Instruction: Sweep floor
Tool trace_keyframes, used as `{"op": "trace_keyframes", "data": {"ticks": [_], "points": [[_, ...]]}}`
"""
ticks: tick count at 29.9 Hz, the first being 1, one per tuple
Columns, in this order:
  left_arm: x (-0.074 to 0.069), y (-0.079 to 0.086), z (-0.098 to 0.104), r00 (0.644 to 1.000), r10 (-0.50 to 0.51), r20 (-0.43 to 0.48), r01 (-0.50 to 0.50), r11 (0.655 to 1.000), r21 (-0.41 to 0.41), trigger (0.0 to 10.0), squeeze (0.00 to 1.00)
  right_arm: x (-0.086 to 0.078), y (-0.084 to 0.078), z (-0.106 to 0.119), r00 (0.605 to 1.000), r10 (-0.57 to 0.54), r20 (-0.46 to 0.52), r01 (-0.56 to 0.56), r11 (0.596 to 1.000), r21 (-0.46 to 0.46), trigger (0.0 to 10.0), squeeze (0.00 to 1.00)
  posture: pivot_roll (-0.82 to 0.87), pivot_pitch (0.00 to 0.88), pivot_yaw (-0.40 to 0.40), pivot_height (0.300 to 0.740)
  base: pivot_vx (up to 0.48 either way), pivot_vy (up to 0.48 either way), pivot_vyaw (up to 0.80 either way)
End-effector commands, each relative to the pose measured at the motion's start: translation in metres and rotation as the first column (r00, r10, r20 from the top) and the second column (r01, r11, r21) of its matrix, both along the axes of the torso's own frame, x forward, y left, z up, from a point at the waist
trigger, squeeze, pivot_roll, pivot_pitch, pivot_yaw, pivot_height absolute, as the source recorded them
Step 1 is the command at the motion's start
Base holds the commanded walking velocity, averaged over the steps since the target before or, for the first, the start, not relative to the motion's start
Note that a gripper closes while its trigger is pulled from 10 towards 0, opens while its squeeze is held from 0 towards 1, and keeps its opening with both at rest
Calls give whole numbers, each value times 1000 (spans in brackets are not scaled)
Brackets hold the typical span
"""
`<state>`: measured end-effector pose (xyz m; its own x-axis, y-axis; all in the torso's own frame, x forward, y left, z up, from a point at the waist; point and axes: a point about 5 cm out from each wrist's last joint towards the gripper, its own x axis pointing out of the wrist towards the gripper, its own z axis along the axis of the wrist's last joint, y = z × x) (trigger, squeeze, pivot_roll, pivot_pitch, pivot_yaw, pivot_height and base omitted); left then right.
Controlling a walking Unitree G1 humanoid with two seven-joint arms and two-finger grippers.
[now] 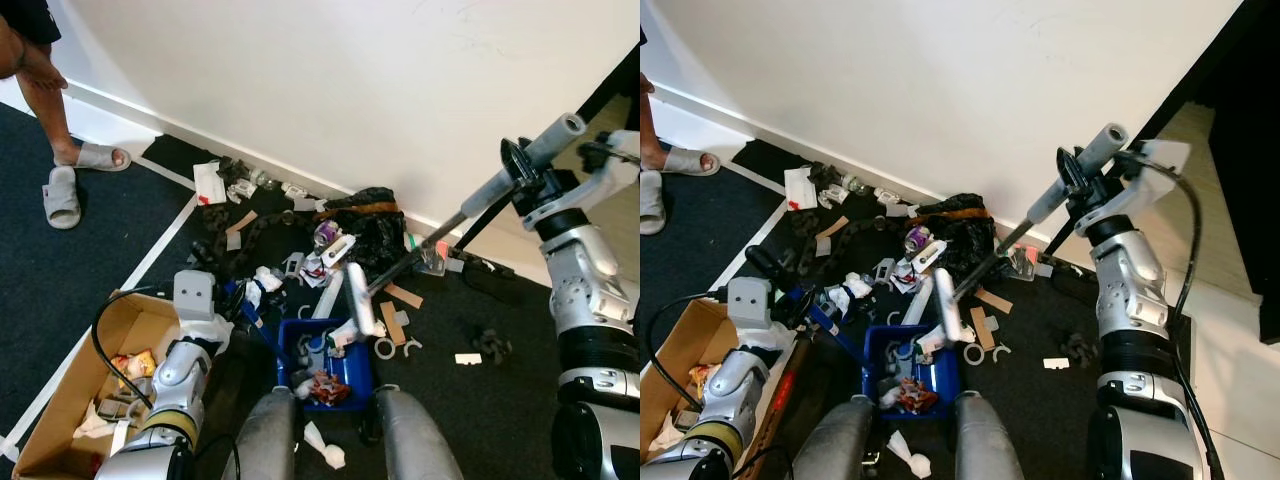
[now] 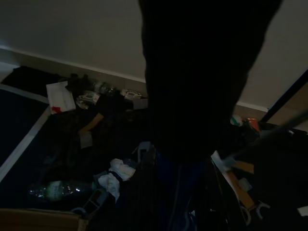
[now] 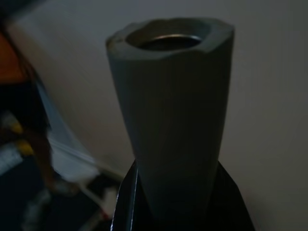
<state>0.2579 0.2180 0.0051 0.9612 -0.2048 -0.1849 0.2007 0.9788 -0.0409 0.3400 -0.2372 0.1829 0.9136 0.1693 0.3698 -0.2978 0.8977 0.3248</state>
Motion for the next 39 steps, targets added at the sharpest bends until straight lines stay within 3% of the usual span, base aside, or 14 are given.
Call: {"op": "trace_keyframes", "data": {"ticks": [1, 5, 9, 12, 15, 23, 29, 33, 39], "points": [[-5, -3, -4, 1000, 9, 0, -9, 1000, 6, 10000, 0, -6, -9, 16, 996, -4, 91, -7, 993, 118, 10000, 0, 46, 174, -86, 740, 0, 0, 0], [-4, -6, -4, 1000, 13, 3, -13, 1000, 9, 10000, 0, -7, -14, 21, 994, -11, 105, -3, 991, 132, 10000, 0, 43, 177, -87, 740, 0, 0, 0], [-3, -10, -4, 1000, 24, 5, -24, 1000, 17, 10000, 0, -8, -16, 26, 995, -24, 98, 29, 999, -46, 10000, 0, 39, 187, -91, 740, 0, 0, 0], [-3, -11, -4, 1000, 24, 6, -24, 1000, 20, 10000, 0, -8, -16, 26, 996, -21, 91, 31, 994, -109, 10000, 0, 39, 187, -91, 740, 0, 0, 0], [-3, -15, -6, 1000, 27, 4, -27, 999, 34, 10000, 0, -10, -14, 29, 998, 1, 66, 18, 959, -284, 10000, 0, 36, 192, -91, 740, 0, 0, 0], [-2, -20, -6, 1000, 30, 7, -31, 999, 40, 10000, 0, -11, -7, 26, 998, 52, 36, -35, 931, -363, 10000, 0, 33, 200, -92, 740, 0, 0, 0], [0, -23, -4, 999, 37, 18, -38, 998, 44, 10000, 0, -11, 13, -5, 993, 104, -55, -117, 892, -437, 10000, 0, 36, 206, -93, 740, 0, 0, 0], [2, -26, -3, 999, 41, 25, -42, 998, 43, 10000, 0, -16, 33, -46, 977, 126, -169, -193, 859, -474, 10000, 0, 39, 219, -92, 740, 0, 0, 0], [3, -27, -2, 999, 36, 36, -37, 998, 42, 10000, 0, -18, 41, -54, 970, 144, -194, -224, 837, -498, 10000, 0, 46, 229, -89, 740, 0, 0, 0]]}}
